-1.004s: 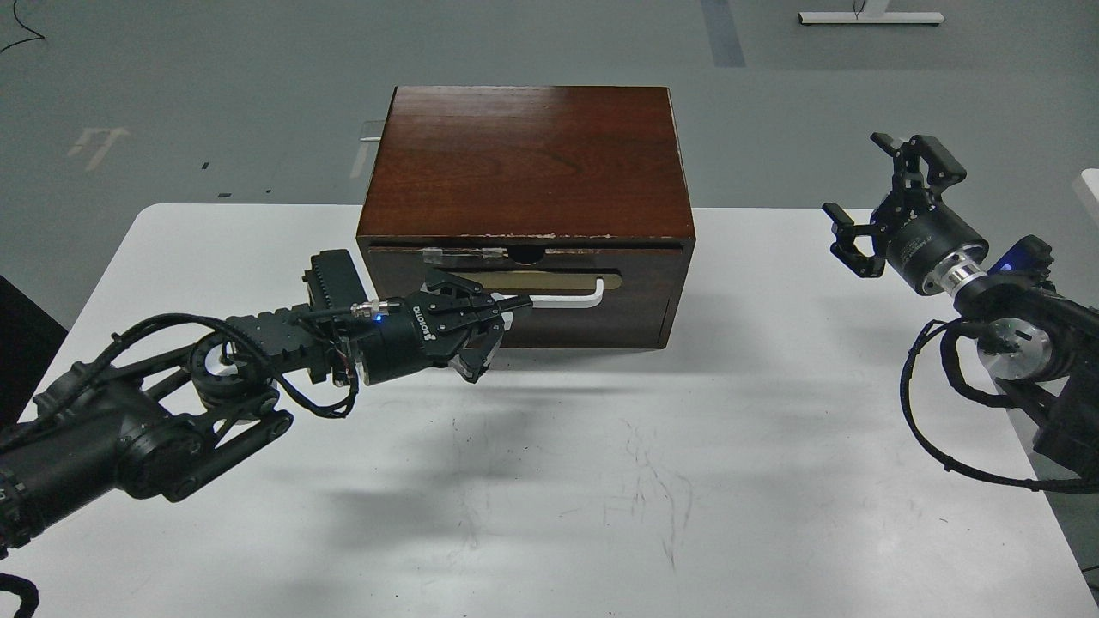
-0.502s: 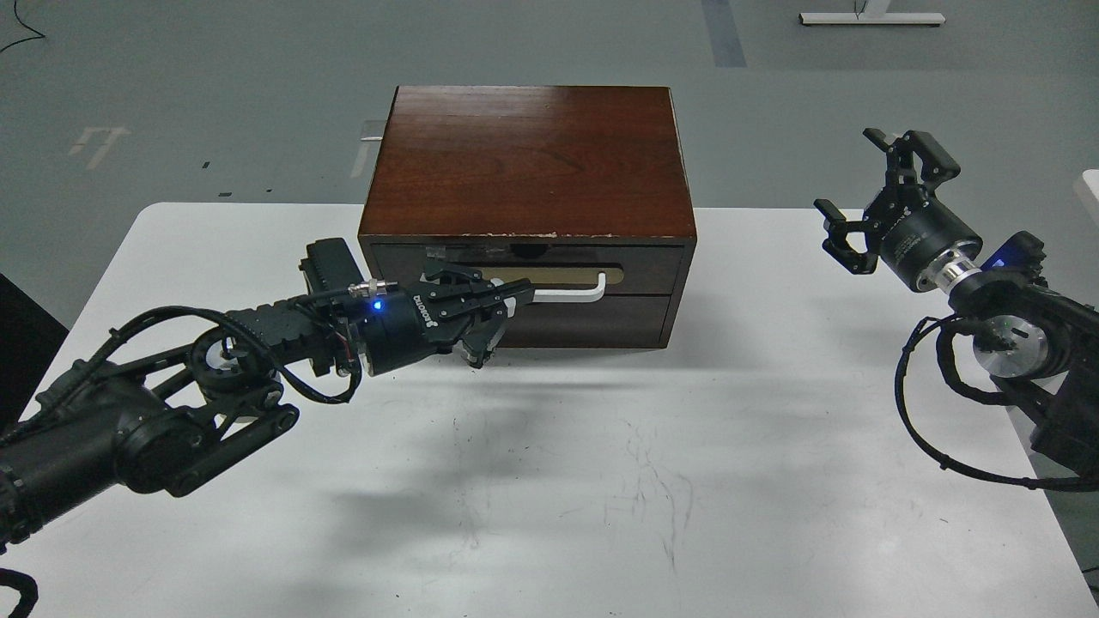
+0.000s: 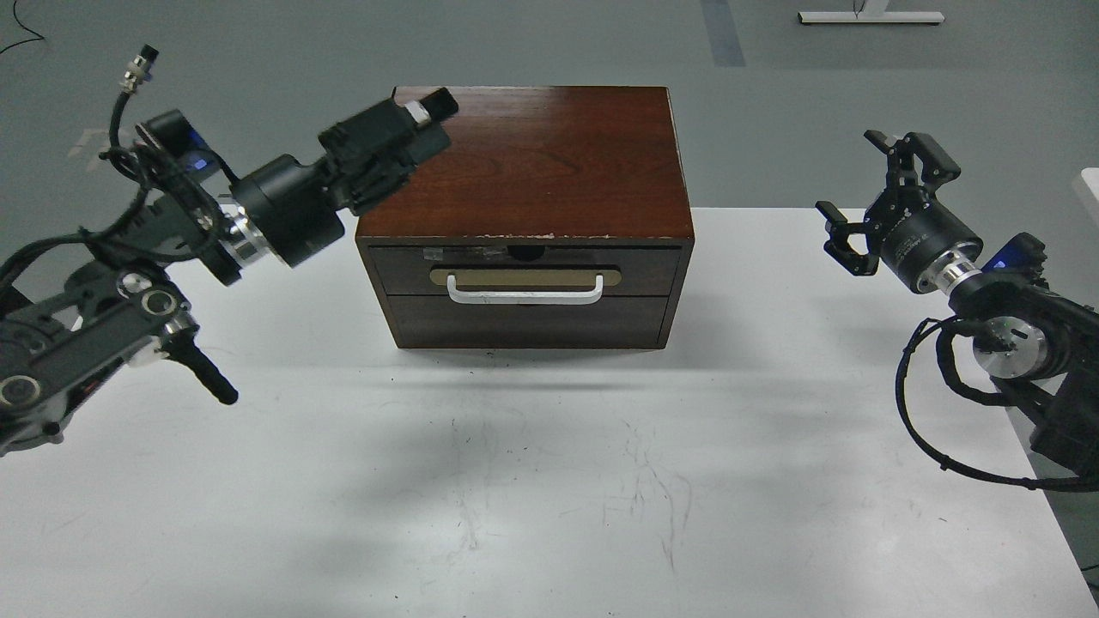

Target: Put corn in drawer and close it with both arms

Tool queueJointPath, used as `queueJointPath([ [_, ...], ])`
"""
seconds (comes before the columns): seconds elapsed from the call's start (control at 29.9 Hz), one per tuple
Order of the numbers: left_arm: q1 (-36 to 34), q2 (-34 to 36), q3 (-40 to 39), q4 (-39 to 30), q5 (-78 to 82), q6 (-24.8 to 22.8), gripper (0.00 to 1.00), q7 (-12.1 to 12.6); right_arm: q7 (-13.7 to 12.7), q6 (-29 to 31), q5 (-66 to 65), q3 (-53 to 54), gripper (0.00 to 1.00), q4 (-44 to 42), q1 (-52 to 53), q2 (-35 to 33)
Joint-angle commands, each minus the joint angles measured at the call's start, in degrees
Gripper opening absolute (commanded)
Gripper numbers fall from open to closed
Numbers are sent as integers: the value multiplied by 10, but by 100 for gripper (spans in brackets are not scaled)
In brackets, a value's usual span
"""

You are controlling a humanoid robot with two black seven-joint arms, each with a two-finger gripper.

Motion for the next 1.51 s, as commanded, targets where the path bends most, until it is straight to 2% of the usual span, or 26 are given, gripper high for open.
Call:
queueJointPath([
  [0.0,-6,-18,-12,126,-142,-29,98,0,1,0,0,1,100,4,1,3],
  [0.03,-5,-24,-12,146,-175,-30,98,8,1,0,0,1,100,5,1,4],
  [0.07,-2,-26,-12,162,-210,-33,98,40,2,0,0,1,100,6,1,4],
  [0.1,3,-30,-12,194,-277,-38,98,96,3,0,0,1,100,6,0,5],
  [0.13,8,-31,-12,220,-337,-46,98,140,6,0,0,2,100,7,0,6],
  [0.2,21,-31,-5,245,-388,-57,98,175,10,0,0,2,100,8,0,6],
  [0.23,25,-32,-5,250,-392,-58,98,178,10,0,0,2,100,8,0,6],
  [0.4,64,-33,-5,251,-397,-69,98,182,25,0,0,2,100,23,-1,6],
  [0.57,65,-34,-8,251,-399,-79,98,177,28,-13,0,3,100,44,-1,-1],
  [0.7,65,-32,-13,250,-401,-126,98,165,28,-14,0,15,100,83,-4,-19],
  [0.84,70,-27,-12,244,-401,-143,98,163,28,-22,0,15,100,99,-2,-22],
  [0.97,89,-12,-13,244,-401,-143,98,161,27,-43,0,13,100,104,-2,-32],
  [1.27,92,-4,-15,254,-401,-143,98,161,17,-54,0,-27,100,199,-12,-116],
  [1.47,90,-2,-33,254,-400,-143,98,161,19,-55,0,-22,100,200,-17,-117],
])
